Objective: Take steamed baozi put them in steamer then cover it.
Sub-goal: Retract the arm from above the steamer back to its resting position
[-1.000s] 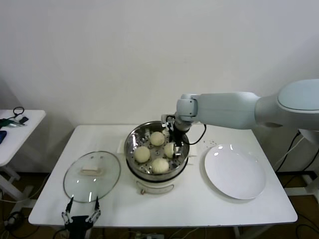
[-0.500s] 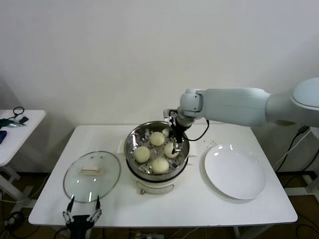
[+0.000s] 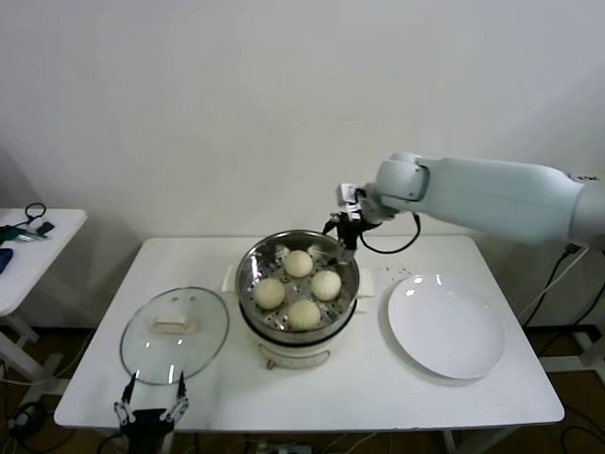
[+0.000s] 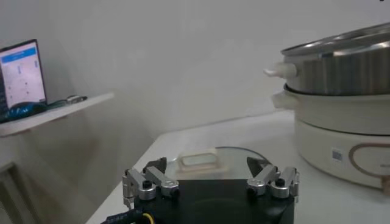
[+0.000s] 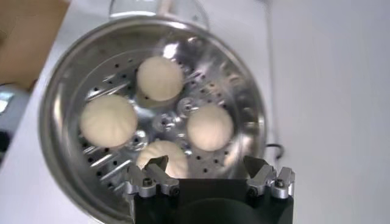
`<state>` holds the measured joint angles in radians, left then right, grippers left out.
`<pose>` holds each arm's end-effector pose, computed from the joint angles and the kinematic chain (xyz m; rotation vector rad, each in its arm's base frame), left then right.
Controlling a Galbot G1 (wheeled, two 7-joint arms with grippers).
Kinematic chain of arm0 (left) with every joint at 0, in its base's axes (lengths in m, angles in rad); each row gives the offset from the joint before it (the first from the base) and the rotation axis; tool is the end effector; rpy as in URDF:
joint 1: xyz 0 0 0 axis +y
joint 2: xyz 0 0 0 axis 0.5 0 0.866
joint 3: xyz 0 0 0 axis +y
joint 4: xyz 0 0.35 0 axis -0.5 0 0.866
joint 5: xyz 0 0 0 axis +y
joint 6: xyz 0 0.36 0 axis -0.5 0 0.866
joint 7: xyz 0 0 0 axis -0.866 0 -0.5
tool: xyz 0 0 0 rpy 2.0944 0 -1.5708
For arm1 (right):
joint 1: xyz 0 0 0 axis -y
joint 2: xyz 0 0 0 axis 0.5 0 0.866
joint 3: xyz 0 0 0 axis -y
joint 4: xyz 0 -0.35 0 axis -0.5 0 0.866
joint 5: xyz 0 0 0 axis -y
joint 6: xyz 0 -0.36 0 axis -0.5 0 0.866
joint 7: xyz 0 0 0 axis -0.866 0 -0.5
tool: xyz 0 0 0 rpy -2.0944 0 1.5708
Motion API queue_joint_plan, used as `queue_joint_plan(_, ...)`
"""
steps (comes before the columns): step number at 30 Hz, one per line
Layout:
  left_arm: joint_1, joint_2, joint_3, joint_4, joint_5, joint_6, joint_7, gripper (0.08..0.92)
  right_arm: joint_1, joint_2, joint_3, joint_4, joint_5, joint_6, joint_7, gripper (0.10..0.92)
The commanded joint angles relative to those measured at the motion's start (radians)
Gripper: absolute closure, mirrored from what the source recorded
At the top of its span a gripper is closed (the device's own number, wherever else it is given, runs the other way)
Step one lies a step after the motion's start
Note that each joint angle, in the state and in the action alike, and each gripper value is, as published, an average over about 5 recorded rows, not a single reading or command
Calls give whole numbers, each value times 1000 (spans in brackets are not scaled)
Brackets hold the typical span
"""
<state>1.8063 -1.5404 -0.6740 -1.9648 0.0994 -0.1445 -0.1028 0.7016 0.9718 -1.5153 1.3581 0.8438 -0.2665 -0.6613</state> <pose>0.0938 0.0562 -0.3787 0.2619 -2.8994 -0.3268 0.5486 0.0192 -0.0626 1.4690 -1.7838 1.2632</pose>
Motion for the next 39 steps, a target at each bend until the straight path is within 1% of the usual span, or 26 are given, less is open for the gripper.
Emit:
queue_joint_plan(1, -22, -3, -18, -13, 11, 23, -22, 177, -290, -342, 314, 151, -43, 148, 242, 203)
queue_joint_plan(8, -48, -1, -25, -31, 51, 44, -23, 177, -759, -471, 769, 186, -90, 286, 364, 203)
queue_joint_plan(12, -55, 0, -25, -39, 83, 48, -22, 177, -1000, -485, 1014, 201, -104, 361, 427, 203)
queue_joint_plan(15, -65, 1, -23, -49, 117, 61, -22, 177, -1189, -469, 1220, 219, -125, 376, 443, 203)
queue_joint_plan(19, -88, 1, -20, -56, 183, 83, -25, 177, -1426, -413, 1476, 240, -173, 385, 456, 203)
queue_joint_plan(25, -109, 9, -32, -62, 312, 101, -18, 177, -1623, -301, 1659, 248, -226, 403, 499, 203)
queue_joint_plan(28, -102, 18, -48, -71, 443, 110, 5, 177, -1704, -229, 1744, 257, -249, 398, 509, 203)
queue_joint_plan(33, -97, 35, -67, -82, 744, 114, 39, 177, -1813, -108, 1874, 260, -284, 379, 502, 203)
queue_joint_plan(36, -111, 52, -65, -77, 897, 125, 44, 177, -1851, -66, 1920, 264, -300, 371, 495, 203)
queue_joint_plan(39, -118, 85, -57, -68, 1045, 140, 51, 177, -1879, -39, 1951, 266, -314, 360, 489, 203)
